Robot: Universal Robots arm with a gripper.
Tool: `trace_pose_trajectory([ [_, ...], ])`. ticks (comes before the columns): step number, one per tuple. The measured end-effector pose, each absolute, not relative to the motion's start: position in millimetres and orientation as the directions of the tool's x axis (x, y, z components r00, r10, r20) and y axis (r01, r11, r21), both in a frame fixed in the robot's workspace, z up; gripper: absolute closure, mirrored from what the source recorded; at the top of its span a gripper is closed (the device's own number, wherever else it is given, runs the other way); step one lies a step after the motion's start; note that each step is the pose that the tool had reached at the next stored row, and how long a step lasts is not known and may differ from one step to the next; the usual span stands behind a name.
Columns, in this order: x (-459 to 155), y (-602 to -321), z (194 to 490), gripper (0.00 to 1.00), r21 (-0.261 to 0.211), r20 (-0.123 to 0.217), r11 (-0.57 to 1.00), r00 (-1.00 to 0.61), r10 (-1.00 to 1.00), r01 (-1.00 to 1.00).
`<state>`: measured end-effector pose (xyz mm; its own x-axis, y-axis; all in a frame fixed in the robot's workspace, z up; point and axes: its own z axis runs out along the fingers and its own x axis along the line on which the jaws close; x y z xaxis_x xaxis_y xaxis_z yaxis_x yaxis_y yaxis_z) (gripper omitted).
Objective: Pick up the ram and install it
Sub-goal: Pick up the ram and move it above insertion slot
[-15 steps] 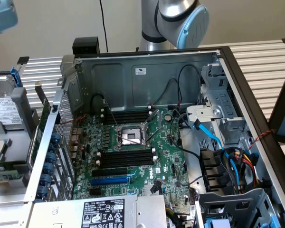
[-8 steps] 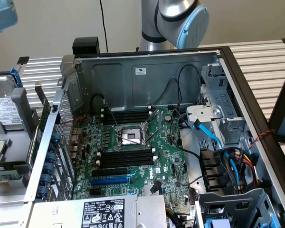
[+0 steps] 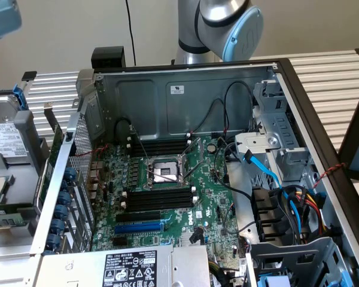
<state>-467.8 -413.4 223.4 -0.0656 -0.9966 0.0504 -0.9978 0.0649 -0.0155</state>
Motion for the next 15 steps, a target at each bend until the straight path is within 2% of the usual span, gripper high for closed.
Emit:
trace_pose_trajectory([
  [15,-467.8,-412.2,225.1,0.88,-0.015,0.052,0.065,-0.066,-0.997,-0.998],
])
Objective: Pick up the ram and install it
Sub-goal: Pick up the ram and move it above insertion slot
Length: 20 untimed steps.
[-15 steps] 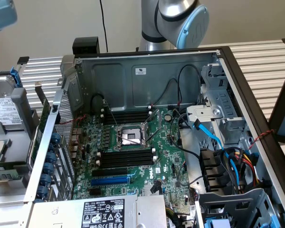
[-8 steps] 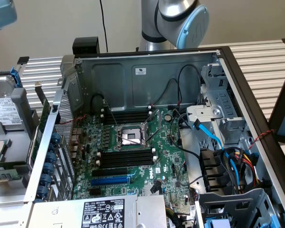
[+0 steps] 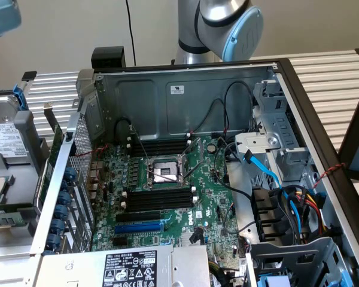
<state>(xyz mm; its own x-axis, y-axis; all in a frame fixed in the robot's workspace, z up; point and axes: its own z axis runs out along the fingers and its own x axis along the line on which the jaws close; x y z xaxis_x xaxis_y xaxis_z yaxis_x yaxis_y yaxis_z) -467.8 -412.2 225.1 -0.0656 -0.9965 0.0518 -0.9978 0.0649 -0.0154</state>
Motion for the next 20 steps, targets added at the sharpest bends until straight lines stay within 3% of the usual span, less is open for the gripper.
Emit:
trace_pose_trajectory([
  [20,-467.9,-408.8,230.4,0.88,-0.017,0.071,0.065,-0.066,-0.995,-0.998],
])
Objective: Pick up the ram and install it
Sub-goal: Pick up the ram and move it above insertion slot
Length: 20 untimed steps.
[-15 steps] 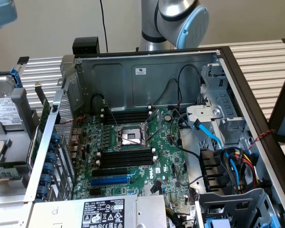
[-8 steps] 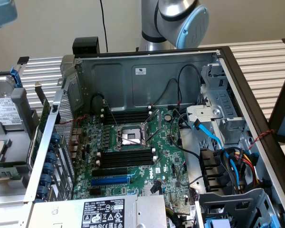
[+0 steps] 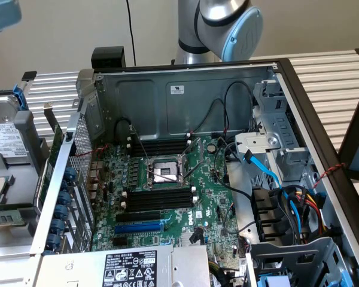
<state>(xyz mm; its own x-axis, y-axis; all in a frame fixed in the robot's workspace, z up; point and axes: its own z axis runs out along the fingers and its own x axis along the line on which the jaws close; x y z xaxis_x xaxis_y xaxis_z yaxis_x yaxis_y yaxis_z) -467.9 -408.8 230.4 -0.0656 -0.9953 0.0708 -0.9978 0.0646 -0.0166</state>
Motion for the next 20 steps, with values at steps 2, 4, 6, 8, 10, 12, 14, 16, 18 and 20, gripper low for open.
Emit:
trace_pose_trajectory([
  [2,-467.8,-408.5,232.0,0.88,-0.017,0.073,0.064,-0.066,-0.995,-0.998],
  [4,-467.8,-408.0,234.1,0.88,-0.017,0.077,0.064,-0.066,-0.995,-0.998],
  [6,-467.8,-407.7,237.0,0.88,-0.017,0.081,0.064,-0.066,-0.995,-0.998],
  [8,-467.8,-407.6,240.6,0.88,-0.018,0.084,0.064,-0.065,-0.994,-0.998],
  [10,-467.9,-407.3,244.6,0.88,-0.018,0.088,0.064,-0.066,-0.994,-0.998],
  [12,-467.8,-407.3,249.2,0.88,-0.018,0.093,0.064,-0.066,-0.994,-0.998],
  [14,-467.8,-407.2,253.7,0.88,-0.018,0.096,0.064,-0.066,-0.993,-0.998],
  [16,-467.8,-407.2,257.6,0.88,-0.019,0.099,0.064,-0.066,-0.993,-0.998],
  [18,-467.9,-407.1,260.6,0.88,-0.019,0.103,0.064,-0.066,-0.993,-0.998],
  [20,-467.8,-407.0,262.9,0.88,-0.019,0.108,0.064,-0.066,-0.992,-0.998],
])
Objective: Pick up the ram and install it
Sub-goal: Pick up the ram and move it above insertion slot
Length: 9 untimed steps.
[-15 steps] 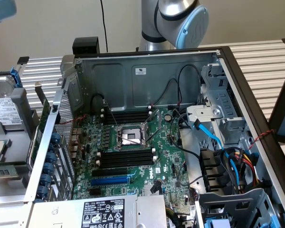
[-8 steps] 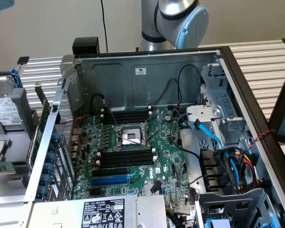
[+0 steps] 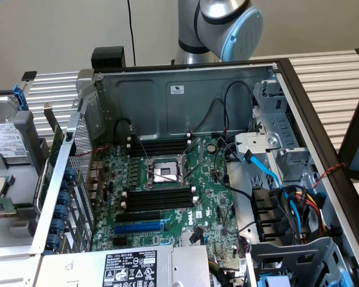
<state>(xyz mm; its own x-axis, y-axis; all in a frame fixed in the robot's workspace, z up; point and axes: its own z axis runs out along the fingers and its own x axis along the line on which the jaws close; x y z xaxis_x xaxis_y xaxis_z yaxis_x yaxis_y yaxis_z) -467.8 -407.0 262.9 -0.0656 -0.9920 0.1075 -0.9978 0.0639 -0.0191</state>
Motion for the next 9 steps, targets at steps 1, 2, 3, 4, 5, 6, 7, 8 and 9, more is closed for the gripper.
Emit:
trace_pose_trajectory([
  [1,-467.8,-407.0,264.1,0.88,-0.019,0.110,0.064,-0.066,-0.992,-0.998],
  [2,-467.8,-406.9,265.1,0.88,-0.019,0.112,0.064,-0.066,-0.992,-0.998],
  [3,-467.8,-406.9,266.2,0.88,-0.020,0.114,0.064,-0.066,-0.991,-0.998],
  [4,-467.8,-406.8,267.3,0.88,-0.020,0.117,0.064,-0.066,-0.991,-0.998],
  [5,-467.8,-406.7,268.3,0.88,-0.020,0.119,0.064,-0.066,-0.991,-0.998],
  [6,-467.8,-406.6,269.2,0.88,-0.020,0.121,0.064,-0.066,-0.990,-0.998],
  [7,-467.8,-406.6,270.3,0.88,-0.020,0.124,0.064,-0.066,-0.990,-0.998],
  [8,-467.8,-406.5,271.3,0.88,-0.020,0.126,0.064,-0.066,-0.990,-0.998],
  [9,-467.8,-406.4,272.2,0.88,-0.021,0.129,0.064,-0.066,-0.989,-0.998],
])
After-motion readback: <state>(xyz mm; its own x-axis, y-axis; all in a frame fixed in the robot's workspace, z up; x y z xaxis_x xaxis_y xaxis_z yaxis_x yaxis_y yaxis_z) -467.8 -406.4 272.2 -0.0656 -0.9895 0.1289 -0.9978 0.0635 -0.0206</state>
